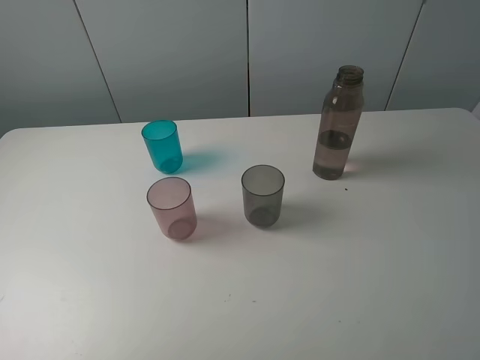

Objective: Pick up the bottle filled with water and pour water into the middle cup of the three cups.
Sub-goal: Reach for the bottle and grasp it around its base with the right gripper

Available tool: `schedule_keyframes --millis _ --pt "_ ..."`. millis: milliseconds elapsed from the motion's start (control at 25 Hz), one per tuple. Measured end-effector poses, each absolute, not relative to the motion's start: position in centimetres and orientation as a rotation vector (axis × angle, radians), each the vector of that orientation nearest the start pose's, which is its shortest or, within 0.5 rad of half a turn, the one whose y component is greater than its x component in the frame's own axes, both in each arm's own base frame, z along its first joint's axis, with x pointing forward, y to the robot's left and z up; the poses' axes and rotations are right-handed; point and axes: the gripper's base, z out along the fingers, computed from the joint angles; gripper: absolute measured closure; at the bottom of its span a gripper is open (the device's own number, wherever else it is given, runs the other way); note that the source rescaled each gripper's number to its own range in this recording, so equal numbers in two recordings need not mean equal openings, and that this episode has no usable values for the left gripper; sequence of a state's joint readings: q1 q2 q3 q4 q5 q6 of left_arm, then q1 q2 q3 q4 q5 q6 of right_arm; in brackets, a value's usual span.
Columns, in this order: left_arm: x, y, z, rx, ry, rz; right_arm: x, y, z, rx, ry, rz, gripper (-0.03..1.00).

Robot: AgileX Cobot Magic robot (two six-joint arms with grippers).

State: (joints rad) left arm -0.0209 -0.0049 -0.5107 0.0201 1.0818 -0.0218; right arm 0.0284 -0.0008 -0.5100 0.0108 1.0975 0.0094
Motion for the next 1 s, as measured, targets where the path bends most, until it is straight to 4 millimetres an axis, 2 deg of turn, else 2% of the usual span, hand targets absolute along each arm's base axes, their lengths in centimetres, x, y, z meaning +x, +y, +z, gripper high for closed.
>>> schedule_keyframes --millis 1000 --pt "-0.78 0.18 27.85 -0.002 2.050 -0.002 -0.78 0.07 27.71 -0.021 2.070 0.036 -0.03"
